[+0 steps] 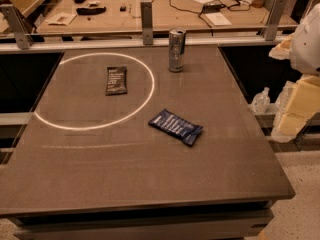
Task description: Pick rxbar blueberry
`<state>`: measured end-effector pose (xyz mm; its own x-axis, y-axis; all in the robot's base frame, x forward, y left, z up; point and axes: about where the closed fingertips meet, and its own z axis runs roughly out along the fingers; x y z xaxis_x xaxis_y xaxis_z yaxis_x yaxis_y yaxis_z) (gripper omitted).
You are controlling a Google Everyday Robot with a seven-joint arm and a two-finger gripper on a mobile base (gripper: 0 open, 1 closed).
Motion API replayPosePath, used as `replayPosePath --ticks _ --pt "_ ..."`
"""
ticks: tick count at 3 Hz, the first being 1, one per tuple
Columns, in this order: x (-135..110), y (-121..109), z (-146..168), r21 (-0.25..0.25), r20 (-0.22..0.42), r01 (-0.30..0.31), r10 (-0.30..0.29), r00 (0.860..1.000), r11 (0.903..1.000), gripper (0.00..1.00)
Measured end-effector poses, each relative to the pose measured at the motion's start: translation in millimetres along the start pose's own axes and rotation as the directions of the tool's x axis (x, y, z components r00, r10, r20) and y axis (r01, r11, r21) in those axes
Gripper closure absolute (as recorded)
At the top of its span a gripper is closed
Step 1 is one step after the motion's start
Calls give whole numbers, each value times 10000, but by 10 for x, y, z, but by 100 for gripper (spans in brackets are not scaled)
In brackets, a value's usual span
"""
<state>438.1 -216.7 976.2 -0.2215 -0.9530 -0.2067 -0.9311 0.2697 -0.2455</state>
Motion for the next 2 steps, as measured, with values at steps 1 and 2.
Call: replayPosePath --ticks 1,2 --pt "0 0 0 0 0 0 0 10000 10000 0" --pt "-29 -5 -16 -81 310 -141 143 9994 9999 0"
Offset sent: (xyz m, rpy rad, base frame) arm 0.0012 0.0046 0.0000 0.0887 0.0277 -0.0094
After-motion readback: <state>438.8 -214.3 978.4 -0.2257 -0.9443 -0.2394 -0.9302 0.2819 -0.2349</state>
